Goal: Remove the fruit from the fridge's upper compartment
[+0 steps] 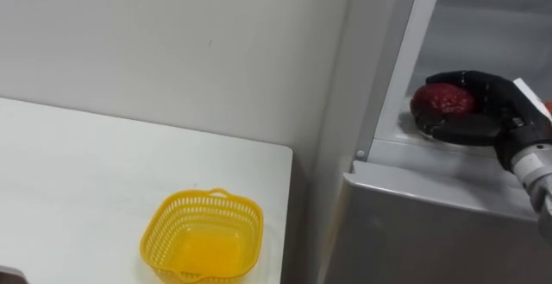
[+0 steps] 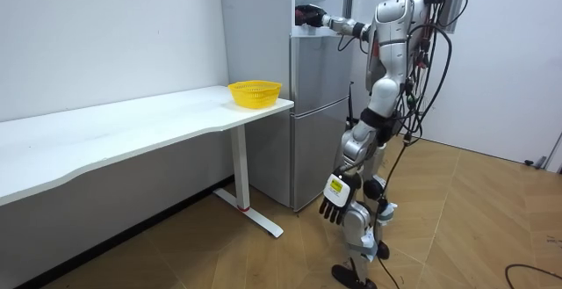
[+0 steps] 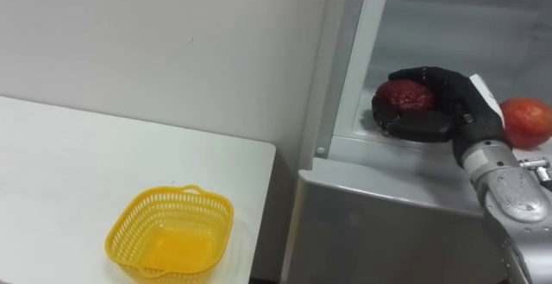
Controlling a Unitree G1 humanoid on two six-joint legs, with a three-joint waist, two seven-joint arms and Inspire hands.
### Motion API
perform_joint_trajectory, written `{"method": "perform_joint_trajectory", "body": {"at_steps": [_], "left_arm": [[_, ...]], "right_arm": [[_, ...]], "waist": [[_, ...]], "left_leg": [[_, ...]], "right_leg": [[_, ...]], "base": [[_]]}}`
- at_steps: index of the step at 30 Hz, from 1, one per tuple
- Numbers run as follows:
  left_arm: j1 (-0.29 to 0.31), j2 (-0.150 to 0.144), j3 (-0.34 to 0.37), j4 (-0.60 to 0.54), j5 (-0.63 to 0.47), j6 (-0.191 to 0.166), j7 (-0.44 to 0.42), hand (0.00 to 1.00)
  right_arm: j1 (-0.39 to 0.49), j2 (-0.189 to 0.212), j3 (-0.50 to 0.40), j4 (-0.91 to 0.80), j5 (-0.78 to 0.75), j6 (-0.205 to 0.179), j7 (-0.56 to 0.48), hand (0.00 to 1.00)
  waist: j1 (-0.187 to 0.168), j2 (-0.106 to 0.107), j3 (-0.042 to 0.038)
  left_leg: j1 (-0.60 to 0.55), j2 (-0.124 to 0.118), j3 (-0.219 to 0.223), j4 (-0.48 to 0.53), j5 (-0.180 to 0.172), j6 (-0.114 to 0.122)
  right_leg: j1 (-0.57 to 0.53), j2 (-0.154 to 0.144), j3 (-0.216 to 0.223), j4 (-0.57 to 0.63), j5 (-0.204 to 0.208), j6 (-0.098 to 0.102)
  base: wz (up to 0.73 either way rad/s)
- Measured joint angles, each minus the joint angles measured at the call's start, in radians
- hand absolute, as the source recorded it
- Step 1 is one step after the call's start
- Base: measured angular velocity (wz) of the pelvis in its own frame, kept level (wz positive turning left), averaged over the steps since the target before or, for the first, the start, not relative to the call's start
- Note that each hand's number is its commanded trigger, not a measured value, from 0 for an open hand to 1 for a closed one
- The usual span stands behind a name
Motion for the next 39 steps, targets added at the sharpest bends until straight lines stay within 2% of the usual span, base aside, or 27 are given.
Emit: {"method": "perform_joint_trajectory", "body": {"at_steps": [6,8,13,16,18,21,25,27,31,33,35,39], "left_arm": [[-0.005,-0.003,-0.018,0.001,0.001,0.006,0.008,0.0],[-0.005,-0.004,-0.018,0.002,0.001,0.006,0.008,0.0],[-0.001,-0.01,-0.018,0.004,0.002,0.004,0.025,0.0],[-0.005,-0.022,-0.017,0.011,0.005,-0.01,0.041,0.0],[-0.01,-0.027,-0.02,0.036,-0.002,-0.03,0.049,0.0],[-0.015,-0.027,-0.021,0.054,-0.004,-0.046,0.056,0.0],[-0.009,-0.03,-0.021,0.065,-0.01,-0.07,0.084,0.0],[-0.006,-0.036,-0.021,0.065,-0.009,-0.073,0.091,0.0],[0.004,-0.052,-0.021,0.065,-0.009,-0.076,0.095,0.0],[0.004,-0.054,-0.021,0.065,-0.009,-0.083,0.095,0.0],[0.004,-0.054,-0.021,0.068,-0.009,-0.093,0.096,0.0],[-0.006,-0.054,-0.019,0.101,-0.008,-0.104,0.095,0.0]], "right_arm": [[0.012,0.019,0.007,-0.094,0.005,0.023,-0.047,1.0],[0.026,0.034,0.007,-0.139,0.001,0.026,-0.083,1.0],[0.114,0.078,0.004,-0.303,-0.036,0.028,-0.178,1.0],[0.18,0.105,-0.006,-0.417,-0.048,0.027,-0.216,1.0],[0.253,0.135,-0.017,-0.539,-0.047,0.024,-0.239,1.0],[0.291,0.158,-0.016,-0.614,-0.045,0.003,-0.267,1.0],[0.31,0.161,-0.018,-0.693,-0.048,-0.023,-0.321,1.0],[0.345,0.168,-0.018,-0.774,-0.074,-0.058,-0.349,1.0],[0.371,0.192,-0.018,-0.849,-0.098,-0.096,-0.372,1.0],[0.386,0.199,-0.024,-0.876,-0.127,-0.118,-0.389,1.0],[0.392,0.201,-0.024,-0.879,-0.134,-0.13,-0.394,1.0],[0.419,0.212,-0.024,-0.911,-0.216,-0.13,-0.398,1.0]], "waist": [[0.002,0.004,0.0005],[0.0,0.011,-0.0025],[-0.001,0.035,-0.0073],[-0.01,0.051,-0.0065],[-0.01,0.059,-0.0024],[-0.011,0.063,-0.0001],[-0.021,0.068,0.0024],[-0.025,0.079,0.0006],[-0.039,0.101,-0.0092],[-0.041,0.109,-0.009],[-0.045,0.11,-0.0084],[-0.041,0.101,-0.0057]], "left_leg": [[-0.002,0.0,0.001,-0.005,0.0,0.0],[-0.001,0.0,0.002,-0.005,0.0,0.0],[0.002,-0.001,0.002,-0.004,0.0,0.0],[0.003,0.0,0.005,-0.006,0.0,0.0],[0.004,0.001,0.013,-0.006,0.0,0.0],[0.002,0.001,0.023,-0.006,0.0,0.0],[-0.002,0.0,0.027,-0.007,0.0,0.0],[-0.003,0.0,0.027,-0.015,0.0,0.0],[0.0,0.0,0.029,-0.021,0.0,0.0],[0.003,0.001,0.028,-0.02,0.0,0.0],[0.004,0.001,0.032,-0.019,0.0,0.0],[0.01,0.0,0.046,-0.019,0.0,0.0]], "right_leg": [[-0.003,0.002,0.006,-0.002,0.0,0.0],[-0.002,0.003,0.007,-0.006,0.0,0.0],[-0.001,0.003,0.009,-0.017,0.0,0.0],[-0.001,0.003,0.01,-0.018,0.0,0.0],[-0.003,0.005,0.014,-0.018,0.0,0.0],[-0.008,0.005,0.026,-0.017,0.0,0.0],[-0.012,0.004,0.031,-0.016,0.0,0.0],[-0.015,0.005,0.031,-0.015,0.0,0.0],[-0.016,0.004,0.031,-0.013,0.0,0.0],[-0.014,0.005,0.031,-0.013,0.0,0.0],[-0.014,0.005,0.034,-0.012,0.0,0.0],[-0.015,0.005,0.046,-0.011,0.0,0.0]], "base": [[-0.01],[0.0],[-0.01],[-0.01],[-0.06],[-0.11],[-0.03],[0.0],[0.0],[0.0],[-0.04],[-0.09]]}}
